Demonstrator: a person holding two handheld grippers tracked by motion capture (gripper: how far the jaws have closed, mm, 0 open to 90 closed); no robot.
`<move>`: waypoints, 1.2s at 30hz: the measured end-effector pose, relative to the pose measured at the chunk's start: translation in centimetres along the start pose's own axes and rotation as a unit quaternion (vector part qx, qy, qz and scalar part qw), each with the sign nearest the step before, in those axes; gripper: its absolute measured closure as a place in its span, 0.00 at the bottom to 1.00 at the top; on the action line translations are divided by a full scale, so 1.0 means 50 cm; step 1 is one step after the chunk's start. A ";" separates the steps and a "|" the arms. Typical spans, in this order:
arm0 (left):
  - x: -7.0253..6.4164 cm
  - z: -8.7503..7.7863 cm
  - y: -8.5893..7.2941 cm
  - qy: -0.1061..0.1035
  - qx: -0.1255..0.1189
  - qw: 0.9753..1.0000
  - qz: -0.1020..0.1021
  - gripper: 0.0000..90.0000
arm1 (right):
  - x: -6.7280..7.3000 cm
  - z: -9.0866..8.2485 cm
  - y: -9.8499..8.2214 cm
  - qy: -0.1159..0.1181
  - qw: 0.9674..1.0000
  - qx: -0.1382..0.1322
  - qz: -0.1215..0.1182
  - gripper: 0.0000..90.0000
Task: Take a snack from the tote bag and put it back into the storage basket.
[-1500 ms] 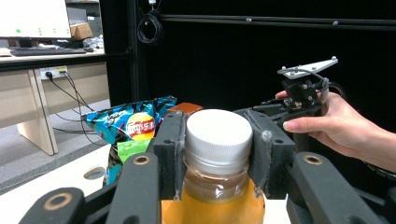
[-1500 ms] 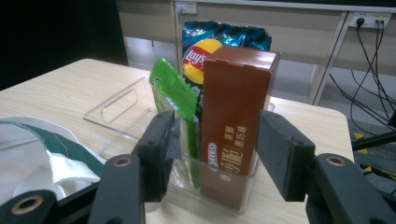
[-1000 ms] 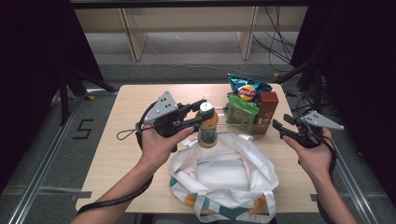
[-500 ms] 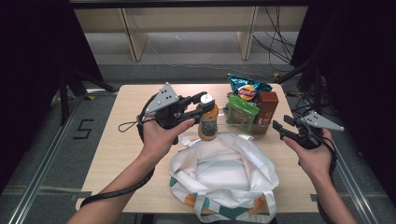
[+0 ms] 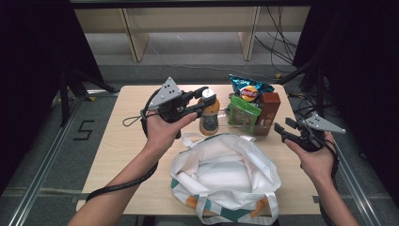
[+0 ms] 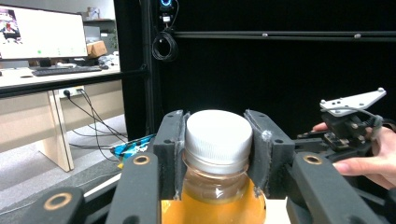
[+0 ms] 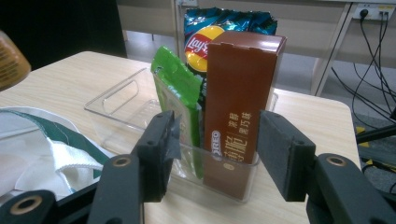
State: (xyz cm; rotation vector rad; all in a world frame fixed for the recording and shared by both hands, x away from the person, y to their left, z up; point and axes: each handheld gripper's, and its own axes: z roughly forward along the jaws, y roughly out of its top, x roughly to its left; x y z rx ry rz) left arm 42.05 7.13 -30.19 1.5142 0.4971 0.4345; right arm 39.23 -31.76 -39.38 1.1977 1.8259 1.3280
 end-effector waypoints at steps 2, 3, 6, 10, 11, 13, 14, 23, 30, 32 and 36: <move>0.004 0.003 -0.002 0.000 -0.001 1.000 0.001 0.66 | -0.001 0.001 -0.001 0.000 1.000 -0.001 -0.010 0.54; 0.005 0.005 -0.002 0.002 -0.001 1.000 -0.001 0.66 | -0.001 0.001 -0.001 -0.003 1.000 0.000 -0.010 0.54; 0.010 0.010 -0.004 0.004 0.000 1.000 0.002 0.66 | -0.003 0.001 -0.001 -0.007 1.000 -0.004 -0.014 0.54; 0.020 0.016 -0.008 0.007 0.001 1.000 0.001 0.66 | 0.001 -0.001 -0.002 -0.010 1.000 -0.002 0.002 0.54; 0.022 0.017 -0.009 0.007 0.001 1.000 0.000 0.66 | 0.001 -0.001 -0.002 -0.010 1.000 -0.001 0.001 0.54; 0.027 0.022 -0.011 0.008 0.002 1.000 0.002 0.66 | 0.001 -0.001 -0.002 -0.010 1.000 -0.001 0.002 0.54; 0.029 0.024 -0.012 0.008 0.002 1.000 0.002 0.66 | 0.001 0.000 -0.003 -0.008 1.000 -0.004 0.002 0.54; 0.051 0.039 -0.018 0.016 0.006 1.000 0.005 0.66 | -0.002 -0.001 -0.002 0.002 1.000 0.003 -0.003 0.54; 0.060 0.048 -0.023 0.017 0.005 1.000 0.001 0.66 | -0.001 -0.001 -0.002 -0.003 1.000 0.002 -0.003 0.54; 0.062 0.050 -0.025 0.018 0.005 1.000 0.001 0.66 | -0.002 -0.001 -0.002 -0.003 1.000 0.002 -0.004 0.54; 0.068 0.056 -0.031 0.014 0.001 1.000 -0.007 0.66 | -0.002 -0.001 -0.002 -0.002 1.000 0.002 -0.004 0.54</move>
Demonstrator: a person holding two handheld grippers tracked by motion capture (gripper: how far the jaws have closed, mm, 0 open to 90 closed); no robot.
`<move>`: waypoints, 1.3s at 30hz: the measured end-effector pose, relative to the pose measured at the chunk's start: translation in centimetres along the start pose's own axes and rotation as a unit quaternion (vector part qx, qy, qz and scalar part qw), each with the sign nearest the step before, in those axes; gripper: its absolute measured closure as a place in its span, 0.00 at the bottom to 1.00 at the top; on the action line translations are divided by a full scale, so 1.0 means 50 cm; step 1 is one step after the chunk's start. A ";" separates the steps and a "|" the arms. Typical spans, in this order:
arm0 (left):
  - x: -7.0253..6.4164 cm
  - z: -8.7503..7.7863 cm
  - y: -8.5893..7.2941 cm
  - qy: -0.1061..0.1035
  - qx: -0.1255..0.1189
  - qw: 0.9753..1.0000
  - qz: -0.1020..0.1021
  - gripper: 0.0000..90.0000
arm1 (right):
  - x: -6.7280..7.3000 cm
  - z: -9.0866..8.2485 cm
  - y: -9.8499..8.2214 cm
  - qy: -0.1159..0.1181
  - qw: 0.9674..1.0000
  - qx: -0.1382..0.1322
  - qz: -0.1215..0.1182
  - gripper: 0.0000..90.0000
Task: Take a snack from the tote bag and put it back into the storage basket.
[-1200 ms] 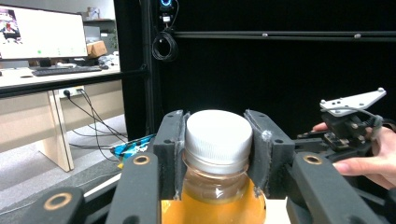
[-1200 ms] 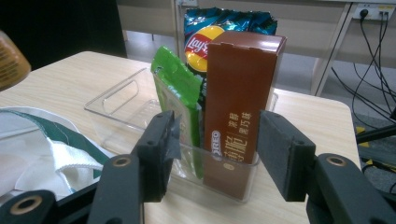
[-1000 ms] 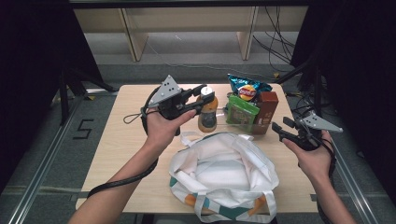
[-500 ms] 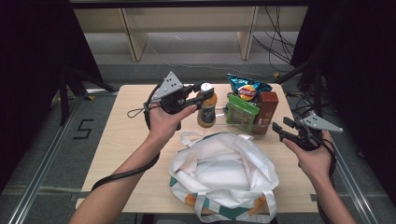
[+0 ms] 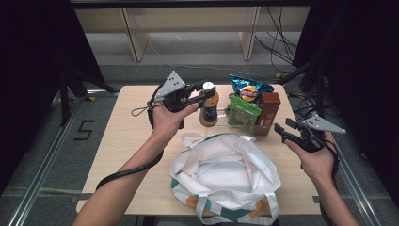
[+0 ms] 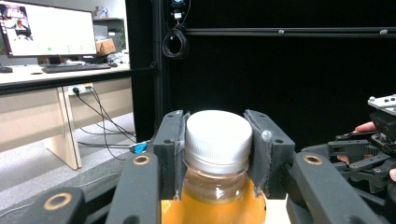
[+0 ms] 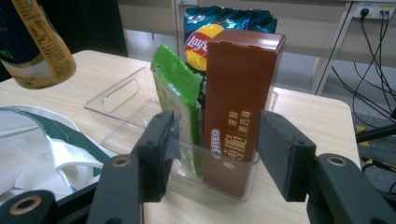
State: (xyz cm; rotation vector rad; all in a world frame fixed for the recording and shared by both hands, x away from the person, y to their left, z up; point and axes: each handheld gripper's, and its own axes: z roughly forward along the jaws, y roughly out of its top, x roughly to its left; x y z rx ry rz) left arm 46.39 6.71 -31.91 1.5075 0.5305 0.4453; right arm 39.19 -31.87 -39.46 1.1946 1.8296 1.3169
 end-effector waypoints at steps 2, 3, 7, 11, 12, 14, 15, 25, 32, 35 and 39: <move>0.003 0.003 -0.003 0.002 0.002 1.000 0.000 0.66 | 0.002 0.000 0.000 -0.003 1.000 -0.005 0.007 0.54; 0.004 0.005 -0.004 0.003 0.002 1.000 0.001 0.66 | 0.003 0.000 0.001 -0.004 1.000 -0.006 0.010 0.54; 0.010 0.011 -0.008 0.005 0.006 1.000 0.002 0.66 | 0.003 0.000 0.001 -0.003 1.000 -0.005 0.011 0.54; 0.015 0.015 -0.010 0.005 0.006 1.000 0.001 0.66 | 0.001 0.001 -0.001 -0.004 1.000 -0.007 0.005 0.54; 0.016 0.017 -0.011 0.005 0.007 1.000 0.000 0.66 | 0.001 0.001 -0.001 -0.003 1.000 -0.006 0.005 0.54; 0.019 0.020 -0.013 0.003 0.008 1.000 0.001 0.66 | 0.000 0.000 0.000 0.005 1.000 0.001 0.002 0.54; 0.020 0.021 -0.014 0.003 0.010 1.000 0.002 0.66 | 0.000 0.000 0.000 0.001 1.000 0.001 0.003 0.54; 0.028 0.033 -0.022 0.006 0.017 1.000 0.000 0.66 | 0.001 0.002 -0.001 0.007 1.000 0.001 0.001 0.53; 0.036 0.041 -0.028 0.009 0.020 1.000 0.001 0.66 | 0.002 0.002 -0.003 -0.001 1.000 -0.001 0.005 0.53; 0.038 0.044 -0.030 0.011 0.021 1.000 0.001 0.66 | 0.002 0.002 -0.002 0.000 1.000 -0.002 0.004 0.53; 0.039 0.047 -0.031 0.011 0.021 1.000 0.002 0.66 | 0.003 0.002 -0.002 0.001 1.000 -0.001 0.004 0.53</move>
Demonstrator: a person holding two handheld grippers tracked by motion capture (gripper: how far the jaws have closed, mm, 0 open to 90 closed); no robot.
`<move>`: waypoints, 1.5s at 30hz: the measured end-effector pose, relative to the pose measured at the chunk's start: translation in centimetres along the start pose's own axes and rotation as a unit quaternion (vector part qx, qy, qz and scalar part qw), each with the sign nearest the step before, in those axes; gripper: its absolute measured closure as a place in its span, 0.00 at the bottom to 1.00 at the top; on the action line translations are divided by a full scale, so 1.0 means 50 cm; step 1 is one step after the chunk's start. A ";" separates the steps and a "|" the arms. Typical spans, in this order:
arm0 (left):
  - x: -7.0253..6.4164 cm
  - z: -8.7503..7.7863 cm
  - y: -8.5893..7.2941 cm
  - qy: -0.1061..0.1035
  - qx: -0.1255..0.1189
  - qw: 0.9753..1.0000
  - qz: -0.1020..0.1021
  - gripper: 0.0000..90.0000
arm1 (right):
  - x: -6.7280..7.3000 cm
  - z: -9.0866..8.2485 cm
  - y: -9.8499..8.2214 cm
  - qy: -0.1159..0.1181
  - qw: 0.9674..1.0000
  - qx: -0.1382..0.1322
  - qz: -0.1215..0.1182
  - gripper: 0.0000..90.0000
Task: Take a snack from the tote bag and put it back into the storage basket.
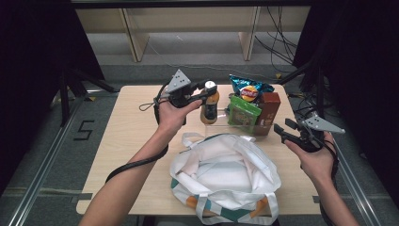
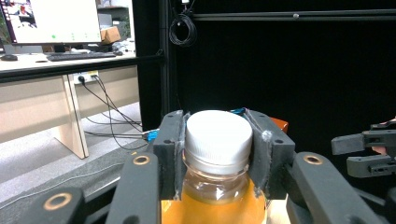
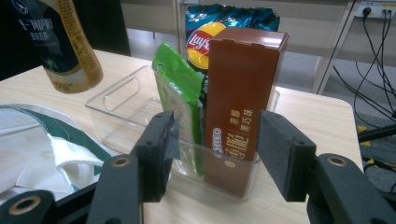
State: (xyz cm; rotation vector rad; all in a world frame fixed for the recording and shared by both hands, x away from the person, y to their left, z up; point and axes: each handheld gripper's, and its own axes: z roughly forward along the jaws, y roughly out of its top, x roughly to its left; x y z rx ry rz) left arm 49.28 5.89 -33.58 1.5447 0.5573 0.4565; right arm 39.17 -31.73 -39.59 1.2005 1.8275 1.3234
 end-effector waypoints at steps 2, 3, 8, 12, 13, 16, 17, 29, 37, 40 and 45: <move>0.001 0.002 0.000 0.001 0.000 1.000 -0.002 0.66 | 0.000 0.000 0.000 -0.001 1.000 0.000 0.000 0.53; 0.001 0.003 -0.001 0.000 0.000 1.000 -0.001 0.66 | -0.001 0.001 0.000 -0.002 1.000 -0.002 -0.001 0.53; 0.005 0.008 -0.003 0.002 0.002 1.000 0.001 0.66 | 0.000 0.001 -0.001 -0.006 1.000 0.000 -0.001 0.53; 0.007 0.013 -0.004 0.003 0.003 1.000 0.000 0.66 | 0.001 0.002 -0.001 -0.006 1.000 -0.001 -0.001 0.53; 0.008 0.013 -0.005 0.004 0.004 1.000 0.000 0.66 | 0.000 0.001 -0.001 -0.005 1.000 0.000 -0.001 0.53; 0.009 0.017 -0.006 0.005 0.003 1.000 -0.004 0.66 | 0.000 0.001 -0.001 -0.006 1.000 0.000 -0.001 0.53; 0.010 0.018 -0.006 0.004 0.003 1.000 -0.003 0.66 | 0.000 0.001 -0.001 -0.007 1.000 -0.001 0.000 0.54; 0.018 0.032 -0.020 0.010 0.010 1.000 -0.009 0.66 | -0.002 0.003 -0.002 0.005 1.000 0.002 -0.004 0.53; 0.026 0.040 -0.030 0.014 0.017 1.000 -0.007 0.66 | -0.001 0.003 -0.003 0.007 1.000 0.004 -0.002 0.53; 0.028 0.043 -0.031 0.015 0.019 1.000 -0.008 0.66 | -0.003 0.004 -0.002 0.002 1.000 0.003 -0.010 0.53; 0.027 0.048 -0.032 0.015 0.020 1.000 -0.010 0.66 | -0.001 0.003 -0.004 -0.003 1.000 0.004 -0.002 0.53</move>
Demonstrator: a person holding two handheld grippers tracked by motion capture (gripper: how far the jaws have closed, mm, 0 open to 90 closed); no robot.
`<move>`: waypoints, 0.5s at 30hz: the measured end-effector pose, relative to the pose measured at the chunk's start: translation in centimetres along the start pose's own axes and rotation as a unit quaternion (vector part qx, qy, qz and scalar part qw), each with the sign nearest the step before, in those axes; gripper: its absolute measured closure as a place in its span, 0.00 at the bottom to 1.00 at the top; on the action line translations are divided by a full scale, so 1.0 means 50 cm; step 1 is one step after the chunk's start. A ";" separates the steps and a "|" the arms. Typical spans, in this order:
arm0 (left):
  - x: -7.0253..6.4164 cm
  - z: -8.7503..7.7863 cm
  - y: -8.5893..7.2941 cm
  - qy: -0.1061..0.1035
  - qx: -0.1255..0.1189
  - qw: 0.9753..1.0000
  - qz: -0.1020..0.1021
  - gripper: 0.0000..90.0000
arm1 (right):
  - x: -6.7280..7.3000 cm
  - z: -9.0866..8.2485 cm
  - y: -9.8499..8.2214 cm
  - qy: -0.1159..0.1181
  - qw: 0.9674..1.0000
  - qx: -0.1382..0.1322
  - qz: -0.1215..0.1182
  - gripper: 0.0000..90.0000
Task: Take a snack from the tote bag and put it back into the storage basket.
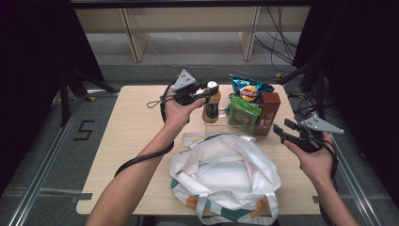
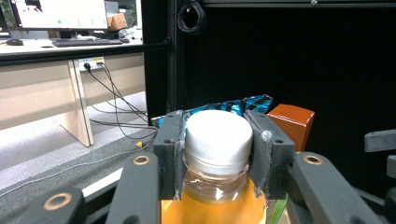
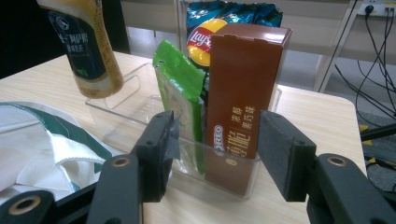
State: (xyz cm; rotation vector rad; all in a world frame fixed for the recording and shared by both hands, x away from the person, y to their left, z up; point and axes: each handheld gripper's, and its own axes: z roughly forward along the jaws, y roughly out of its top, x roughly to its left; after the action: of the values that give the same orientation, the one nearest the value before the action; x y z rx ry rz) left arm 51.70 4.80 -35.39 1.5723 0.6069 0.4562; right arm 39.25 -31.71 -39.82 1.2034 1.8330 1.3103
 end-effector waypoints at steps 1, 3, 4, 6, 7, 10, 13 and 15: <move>0.000 0.001 -0.001 0.000 -0.001 1.000 0.000 0.66 | -0.004 0.000 0.001 0.009 1.000 -0.002 -0.009 0.53; -0.001 0.003 -0.002 -0.001 0.001 1.000 -0.001 0.66 | -0.002 -0.001 0.000 0.009 1.000 0.002 -0.004 0.53; -0.001 0.005 -0.003 -0.002 0.001 1.000 0.000 0.66 | -0.002 -0.001 0.000 0.008 1.000 0.003 -0.004 0.53; -0.003 0.008 -0.004 -0.003 0.001 1.000 -0.003 0.66 | -0.001 -0.002 0.001 0.010 1.000 0.004 0.002 0.53; -0.003 0.009 -0.005 -0.003 0.001 1.000 -0.002 0.66 | -0.001 -0.001 0.001 0.010 1.000 0.004 0.002 0.53; -0.006 0.013 -0.005 -0.006 0.002 1.000 0.000 0.66 | -0.003 0.000 0.001 0.008 1.000 0.000 -0.008 0.53; -0.006 0.017 -0.006 -0.007 0.003 1.000 -0.003 0.66 | -0.003 0.001 -0.002 0.004 1.000 -0.003 -0.004 0.53; -0.007 0.020 -0.007 -0.007 0.004 1.000 0.002 0.66 | -0.003 0.000 -0.002 0.004 1.000 -0.002 -0.004 0.53</move>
State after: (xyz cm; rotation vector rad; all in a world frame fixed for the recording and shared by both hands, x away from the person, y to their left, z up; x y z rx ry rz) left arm 52.00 3.82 -35.81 1.5839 0.5962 0.4464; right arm 39.29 -31.83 -39.93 1.1894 1.8381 1.3162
